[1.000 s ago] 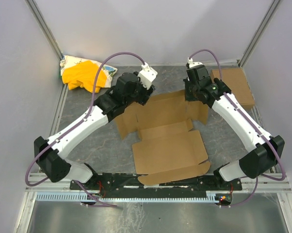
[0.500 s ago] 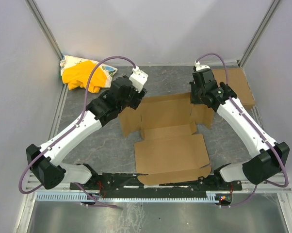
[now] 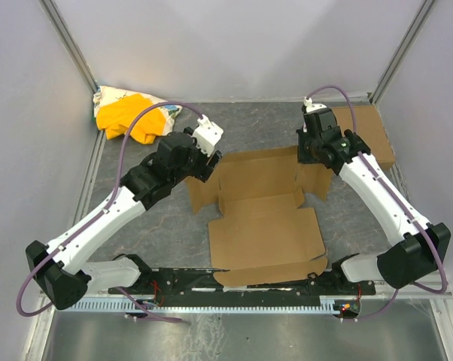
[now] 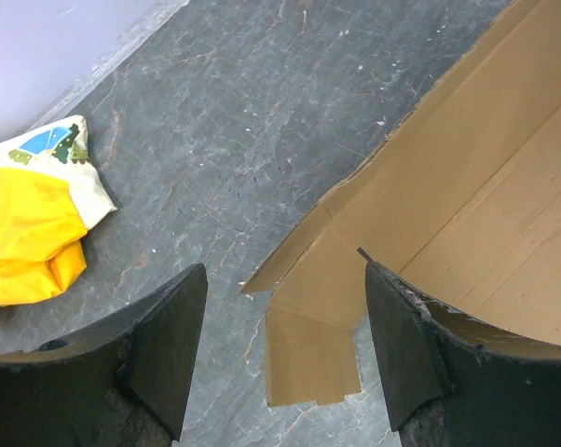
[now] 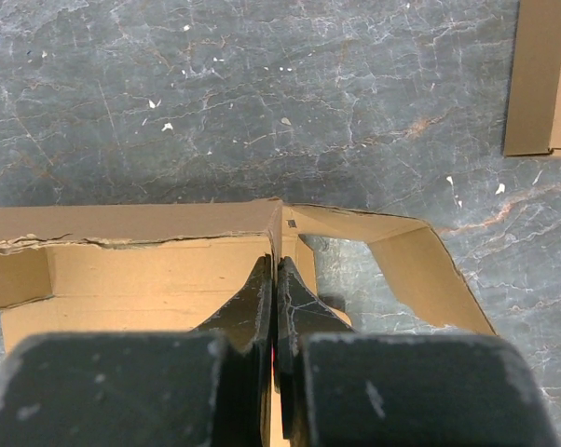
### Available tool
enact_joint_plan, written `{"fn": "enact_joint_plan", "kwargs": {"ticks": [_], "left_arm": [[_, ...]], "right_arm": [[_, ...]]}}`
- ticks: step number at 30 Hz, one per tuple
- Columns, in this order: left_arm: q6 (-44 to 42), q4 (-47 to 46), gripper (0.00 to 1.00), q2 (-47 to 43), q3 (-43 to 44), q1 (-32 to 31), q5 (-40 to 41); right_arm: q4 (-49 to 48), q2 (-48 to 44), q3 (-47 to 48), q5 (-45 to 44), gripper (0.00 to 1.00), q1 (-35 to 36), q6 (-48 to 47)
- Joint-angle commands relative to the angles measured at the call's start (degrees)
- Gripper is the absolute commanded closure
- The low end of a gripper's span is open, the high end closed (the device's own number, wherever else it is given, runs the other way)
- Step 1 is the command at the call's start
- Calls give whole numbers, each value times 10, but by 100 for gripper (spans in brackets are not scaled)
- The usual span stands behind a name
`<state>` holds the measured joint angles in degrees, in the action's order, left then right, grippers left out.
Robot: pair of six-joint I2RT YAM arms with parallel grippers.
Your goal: Fold the paper box
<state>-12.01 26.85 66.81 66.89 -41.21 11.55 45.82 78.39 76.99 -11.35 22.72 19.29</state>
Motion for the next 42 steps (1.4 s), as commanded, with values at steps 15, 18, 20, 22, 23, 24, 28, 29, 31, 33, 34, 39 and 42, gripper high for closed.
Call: {"fn": "enact_joint_plan", "kwargs": {"ticks": [15, 18, 20, 22, 23, 24, 28, 29, 31, 33, 34, 39, 42], "left_arm": [[18, 15, 70, 80, 52, 5, -4], [58, 40, 78, 102, 91, 4, -15], [92, 58, 78, 117, 119, 5, -27], [129, 72, 77, 134, 143, 4, -45], [149, 77, 77, 140, 152, 4, -53], [172, 82, 76, 147, 160, 5, -61], [236, 90, 75, 167, 171, 4, -112], [241, 92, 75, 169, 170, 4, -115], [244, 95, 75, 171, 165, 4, -111], [252, 95, 75, 170, 155, 4, -111], [257, 95, 75, 170, 152, 4, -112], [264, 97, 76, 156, 138, 4, -62], [246, 104, 69, 144, 135, 4, 19]], "right_arm": [[-34, -39, -12, 46, 98, -12, -24], [-36, -39, -15, 49, 98, -12, -23], [-37, -38, -16, 52, 98, -12, -23], [-38, -38, -17, 54, 98, -11, -21], [-39, -38, -18, 55, 98, -11, -20], [-41, -38, -18, 58, 98, -11, -18], [-48, -37, -24, 65, 98, -12, -13], [-48, -36, -24, 66, 98, -12, -13], [-48, -37, -24, 67, 98, -12, -14], [-47, -36, -24, 64, 98, -11, -15], [-47, -37, -24, 63, 98, -11, -16], [-48, -33, -26, 61, 98, -11, -16], [-48, -29, -27, 61, 98, -12, -17]]}}
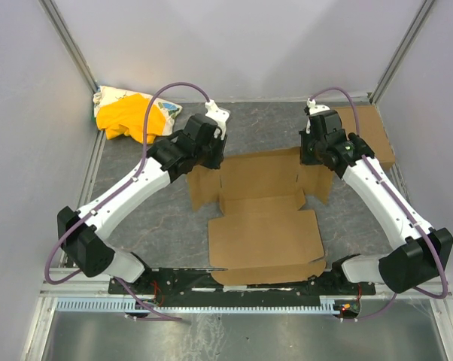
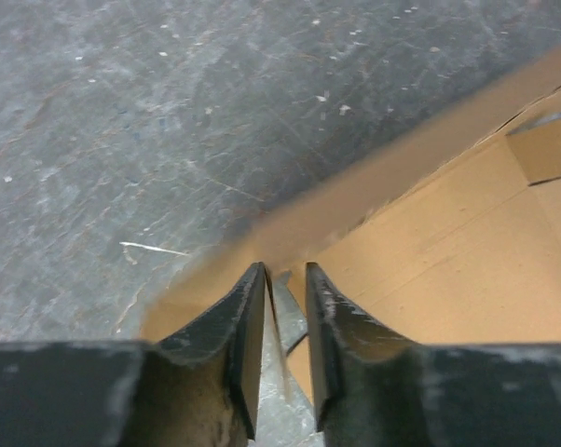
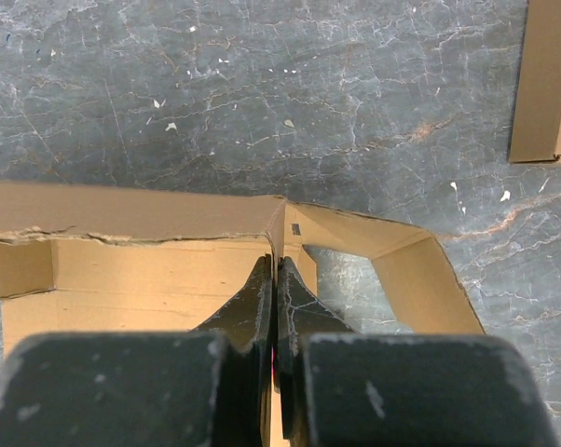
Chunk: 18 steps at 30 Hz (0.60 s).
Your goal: Fold the paper box
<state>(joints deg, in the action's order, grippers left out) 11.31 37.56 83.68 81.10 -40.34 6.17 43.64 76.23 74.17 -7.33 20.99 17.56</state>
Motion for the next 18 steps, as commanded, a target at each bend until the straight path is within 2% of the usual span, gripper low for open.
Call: {"fn": "enact_joint_plan", "kwargs": {"ticks": [1, 5, 8, 12, 18], "left_arm": [[0, -3, 64, -29, -9, -4, 90], [-48, -17, 53, -49, -40, -4, 158], [-61, -39, 50, -67, -67, -4, 170], [-47, -43, 52, -76, -86, -4, 172], [4, 44, 61, -38, -21, -5, 137]], "right_arm": [[-27, -6, 0, 20, 98, 5, 0], [-30, -4, -1, 22, 98, 6, 1], [-33, -1, -2, 26, 98, 5, 3], [-33, 1, -3, 25, 98, 5, 4], [-31, 0, -3, 18, 98, 5, 2]]}}
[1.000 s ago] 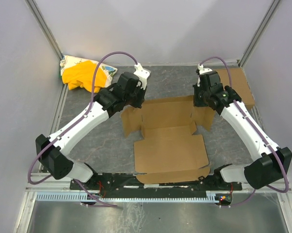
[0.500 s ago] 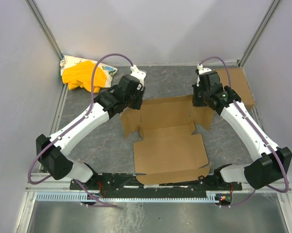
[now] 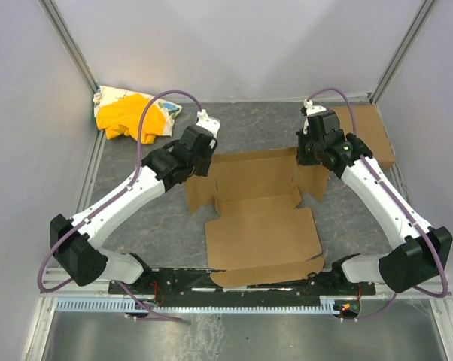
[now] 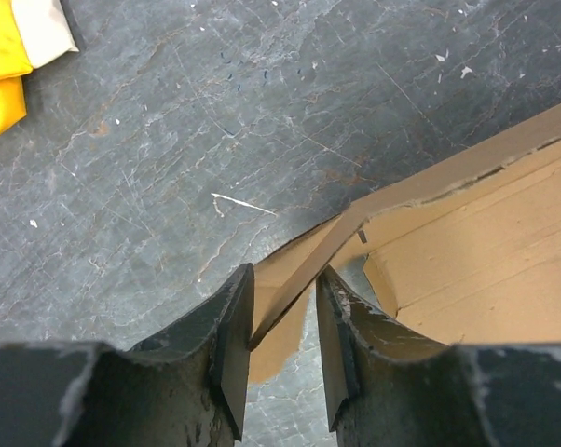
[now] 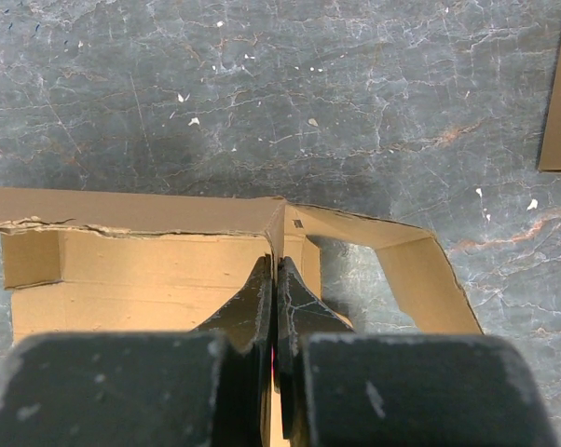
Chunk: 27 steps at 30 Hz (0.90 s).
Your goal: Fold the paper box
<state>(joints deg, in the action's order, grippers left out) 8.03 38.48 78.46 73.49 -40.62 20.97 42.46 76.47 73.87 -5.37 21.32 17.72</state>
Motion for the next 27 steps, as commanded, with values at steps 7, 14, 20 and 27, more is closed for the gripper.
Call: {"fn": "enact_joint_plan", "kwargs": {"ticks": [7, 14, 20, 27], "left_arm": [[94, 26, 63, 20, 73, -2, -143], [127, 4, 64, 27, 61, -2, -186], [160, -21, 64, 26, 50, -1, -183], [245, -99, 63, -5, 2, -2, -157]], "right_arm": [[-20, 0, -2, 1, 98, 2, 3], [-23, 2, -2, 6, 98, 2, 2], [-26, 1, -3, 13, 98, 2, 1], [-26, -2, -6, 13, 98, 2, 0]]}}
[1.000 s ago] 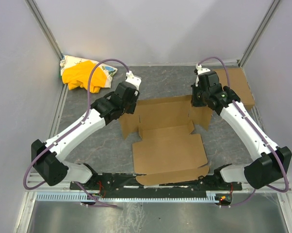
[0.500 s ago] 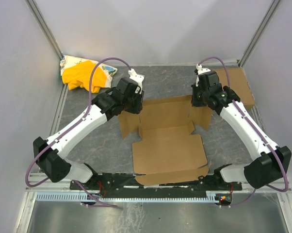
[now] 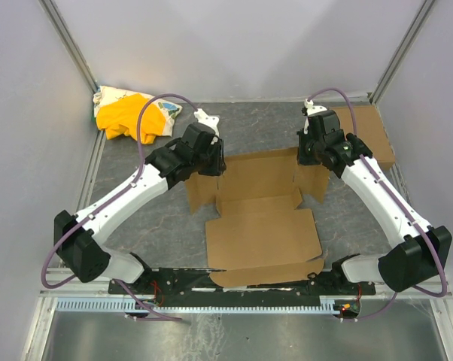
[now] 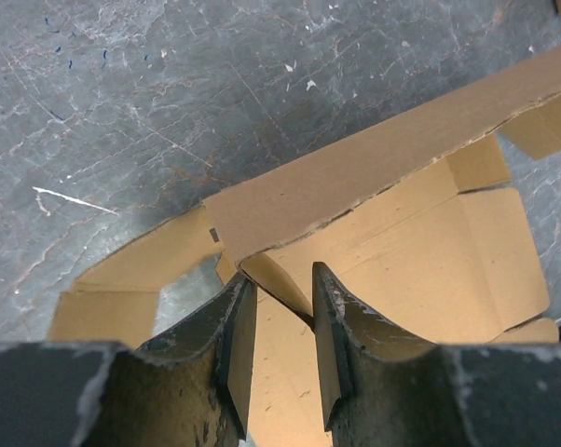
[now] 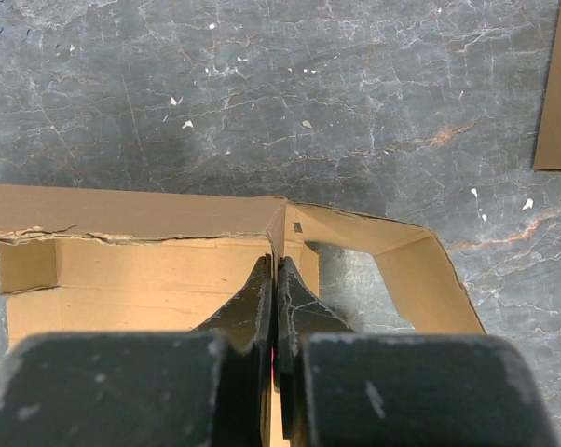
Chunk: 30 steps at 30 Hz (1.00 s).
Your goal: Fold the paper box
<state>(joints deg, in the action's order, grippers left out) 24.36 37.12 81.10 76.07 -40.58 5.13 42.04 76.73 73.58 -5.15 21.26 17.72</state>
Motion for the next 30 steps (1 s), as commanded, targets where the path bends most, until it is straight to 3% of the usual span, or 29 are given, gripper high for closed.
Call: {"fn": "enact_joint_plan", "kwargs": {"ticks": [1, 13, 24, 30], "left_arm": [[97, -104, 63, -41, -36, -2, 4], [312, -312, 67, -197, -232, -3, 133], [315, -321, 67, -189, -240, -3, 107], [300, -298, 67, -210, -237, -3, 132]], "right_arm": [[-22, -5, -4, 12, 98, 3, 0], [-33, -7, -20, 12, 98, 3, 8], [-36, -7, -25, 11, 98, 3, 11], [-35, -6, -24, 7, 98, 3, 8]]}}
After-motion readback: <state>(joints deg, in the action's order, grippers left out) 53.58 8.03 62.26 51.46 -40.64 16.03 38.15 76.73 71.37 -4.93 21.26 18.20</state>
